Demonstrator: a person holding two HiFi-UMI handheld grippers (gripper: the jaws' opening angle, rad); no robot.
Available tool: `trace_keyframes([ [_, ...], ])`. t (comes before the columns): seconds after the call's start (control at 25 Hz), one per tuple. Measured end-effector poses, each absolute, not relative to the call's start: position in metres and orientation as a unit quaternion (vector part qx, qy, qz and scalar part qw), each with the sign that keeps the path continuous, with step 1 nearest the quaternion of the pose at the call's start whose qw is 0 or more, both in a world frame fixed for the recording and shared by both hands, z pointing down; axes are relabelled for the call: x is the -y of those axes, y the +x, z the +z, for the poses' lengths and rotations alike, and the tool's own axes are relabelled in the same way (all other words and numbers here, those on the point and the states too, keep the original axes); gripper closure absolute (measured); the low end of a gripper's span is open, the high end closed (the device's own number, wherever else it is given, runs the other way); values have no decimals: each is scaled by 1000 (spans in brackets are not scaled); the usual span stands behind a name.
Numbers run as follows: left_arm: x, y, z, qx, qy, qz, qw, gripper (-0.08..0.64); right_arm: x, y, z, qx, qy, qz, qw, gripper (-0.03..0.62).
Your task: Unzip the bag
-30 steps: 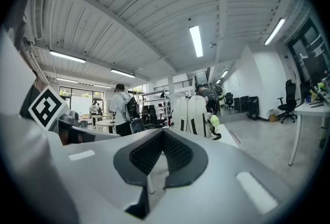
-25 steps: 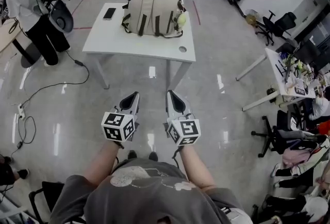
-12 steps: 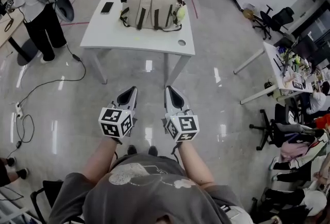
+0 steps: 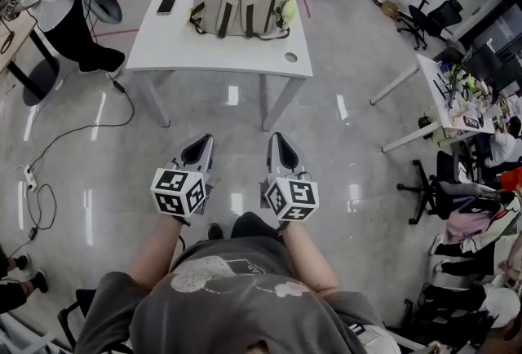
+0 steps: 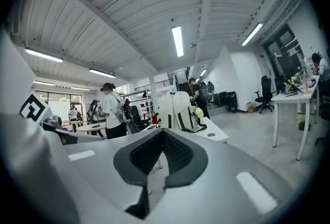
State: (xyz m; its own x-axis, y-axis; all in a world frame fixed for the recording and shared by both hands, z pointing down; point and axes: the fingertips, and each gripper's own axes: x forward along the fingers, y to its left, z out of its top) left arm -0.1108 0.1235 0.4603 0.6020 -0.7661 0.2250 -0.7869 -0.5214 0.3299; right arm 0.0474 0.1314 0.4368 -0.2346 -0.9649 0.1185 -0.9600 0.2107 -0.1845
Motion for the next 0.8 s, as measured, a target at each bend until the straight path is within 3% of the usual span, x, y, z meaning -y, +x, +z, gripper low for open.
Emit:
trace_keyframes([
  [0.8, 19, -104, 472, 479, 856, 37, 189, 555, 33, 73, 450, -797, -591, -122, 40, 592],
])
